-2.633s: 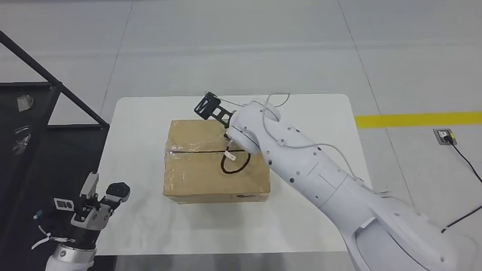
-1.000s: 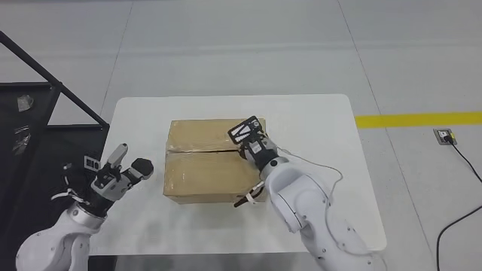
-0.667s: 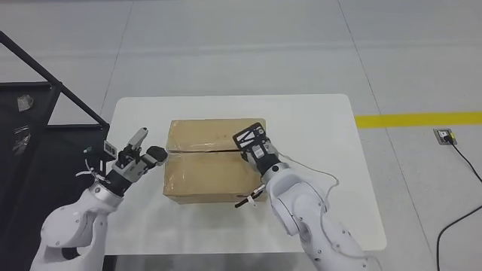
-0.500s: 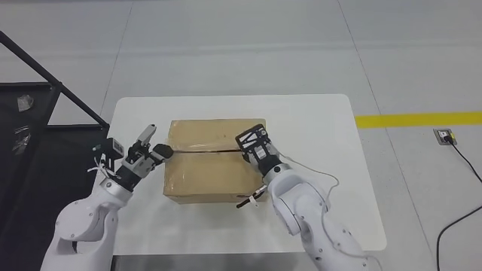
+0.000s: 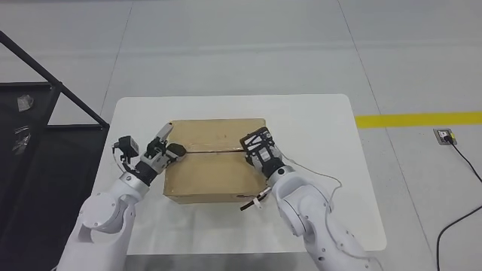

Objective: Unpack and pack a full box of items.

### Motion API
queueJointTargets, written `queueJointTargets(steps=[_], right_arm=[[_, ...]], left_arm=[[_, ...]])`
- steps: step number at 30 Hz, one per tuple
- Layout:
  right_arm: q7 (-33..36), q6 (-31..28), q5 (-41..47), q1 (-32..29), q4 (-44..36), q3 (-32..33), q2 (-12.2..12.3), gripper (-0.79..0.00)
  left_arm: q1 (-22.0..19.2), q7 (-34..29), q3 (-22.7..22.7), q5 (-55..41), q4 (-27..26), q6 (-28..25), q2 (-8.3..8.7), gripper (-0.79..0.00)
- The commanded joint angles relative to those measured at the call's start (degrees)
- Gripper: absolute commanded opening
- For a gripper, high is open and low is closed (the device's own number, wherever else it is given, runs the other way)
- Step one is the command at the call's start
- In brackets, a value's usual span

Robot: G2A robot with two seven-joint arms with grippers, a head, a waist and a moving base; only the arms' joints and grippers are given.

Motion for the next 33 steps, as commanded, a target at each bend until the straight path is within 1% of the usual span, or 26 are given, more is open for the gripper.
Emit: queueJointTargets(steps=[1, 5, 6, 7, 8, 9, 10, 13, 16, 24, 27, 29, 32, 33], right_arm=[[0.1, 0.0, 0.2, 0.0, 0.3, 0.1, -0.1, -0.785], [0.5, -0.3, 1.0, 0.3, 1.1, 0.4, -0.2, -0.779], [0.7, -0.4, 1.2, 0.4, 1.4, 0.5, -0.2, -0.717], [0.8, -0.5, 1.4, 0.6, 1.6, 0.5, -0.3, -0.677], [0.9, -0.6, 1.6, 0.8, 1.9, 0.6, -0.3, -0.656], [1.1, -0.6, 1.9, 0.9, 2.2, 0.6, -0.4, -0.613], [1.2, -0.7, 2.2, 1.1, 2.4, 0.7, -0.4, -0.551], [1.5, -0.6, 3.0, 1.5, 3.0, 1.0, -0.6, -0.437], [1.4, -0.2, 3.8, 1.4, 2.7, 1.8, -0.6, -0.382], [-0.3, 0.1, 4.6, -2.1, -2.2, 5.1, -0.1, -0.4], [-1.9, -1.0, 5.5, -3.8, -5.0, 6.5, 0.2, -0.397], [-2.5, -3.2, 7.0, -4.7, -6.5, 7.5, 0.4, -0.394], [-0.4, -9.1, 11.8, -4.0, -6.8, 8.8, 0.7, -0.342], [1.3, -11.4, 14.1, -2.9, -6.3, 9.3, 0.7, -0.296]], left_arm=[[-0.4, 0.1, 0.4, 0.3, 0.3, 0.3, 0.02, 0.0], [-1.1, 0.2, 1.0, 0.7, 1.2, 1.0, 0.06, 0.0], [-1.2, 0.3, 1.1, 0.8, 1.4, 1.0, 0.07, 0.0], [-1.3, 0.3, 1.3, 0.8, 1.7, 0.9, 0.07, 0.0], [-1.4, 0.4, 1.4, 0.8, 1.9, 0.9, 0.08, 0.0], [-1.5, 0.4, 1.5, 0.9, 2.1, 0.9, 0.09, 0.0], [-1.5, 0.4, 1.6, 1.0, 2.2, 0.9, 0.09, 0.0], [-1.7, 0.5, 1.9, 1.0, 2.6, 0.9, 0.11, 0.0], [-1.8, 0.6, 2.2, 1.1, 3.0, 0.8, 0.12, 0.0], [-1.9, 0.8, 2.8, 0.8, 3.2, 0.7, 0.17, 0.0], [-1.9, 0.8, 2.9, 0.9, 3.2, 0.5, 0.22, 0.0], [-1.8, 0.7, 2.9, 0.8, 3.1, 0.4, 0.24, 0.0], [-1.4, 0.7, 2.7, 0.7, 2.9, 0.1, 0.31, 0.0], [-1.3, 0.7, 2.7, 0.6, 2.8, 0.1, 0.33, 0.0]])
